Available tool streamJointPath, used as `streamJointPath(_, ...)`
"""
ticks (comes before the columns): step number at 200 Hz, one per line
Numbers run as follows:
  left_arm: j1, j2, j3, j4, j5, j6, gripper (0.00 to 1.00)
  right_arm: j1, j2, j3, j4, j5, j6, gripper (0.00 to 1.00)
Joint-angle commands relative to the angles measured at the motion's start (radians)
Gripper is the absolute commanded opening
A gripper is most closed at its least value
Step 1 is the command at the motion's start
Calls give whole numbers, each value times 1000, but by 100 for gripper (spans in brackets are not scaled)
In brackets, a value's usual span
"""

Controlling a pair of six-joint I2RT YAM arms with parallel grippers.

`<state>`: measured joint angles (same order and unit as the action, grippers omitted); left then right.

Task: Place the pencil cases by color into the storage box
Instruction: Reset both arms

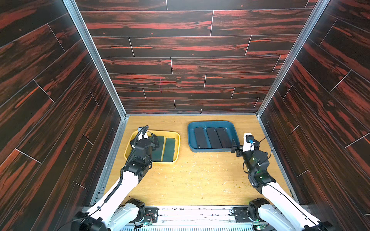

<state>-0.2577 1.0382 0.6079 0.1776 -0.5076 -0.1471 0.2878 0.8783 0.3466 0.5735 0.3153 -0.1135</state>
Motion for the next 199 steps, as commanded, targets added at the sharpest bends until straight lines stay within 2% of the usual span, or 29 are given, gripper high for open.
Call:
streamJointPath(1, 91, 47, -58, 195, 62, -60, 100, -22, 31, -39, 190, -41, 5, 99)
streamJointPath(41, 182, 148, -119, 329, 141, -80, 100, -139, 151, -90, 294, -132, 104, 99)
streamJointPath(55, 192, 186, -112, 360, 171, -64, 100, -172, 203, -102, 332, -171, 136, 99)
streamJointPath(96, 208, 289, -97, 405, 215, -20, 100, -223, 329, -111, 417, -186, 168, 99)
streamJointPath(141, 251, 258, -108, 363, 233, -29, 100, -282, 318, -115, 395, -195, 183, 99)
streamJointPath(167, 256, 221, -130, 328, 217, -28, 100, -285, 378, -100, 361, -216, 195, 98)
streamJointPath(199, 256, 269, -153, 364, 208, -16, 100, -286, 414, -120, 428, -188, 198, 98)
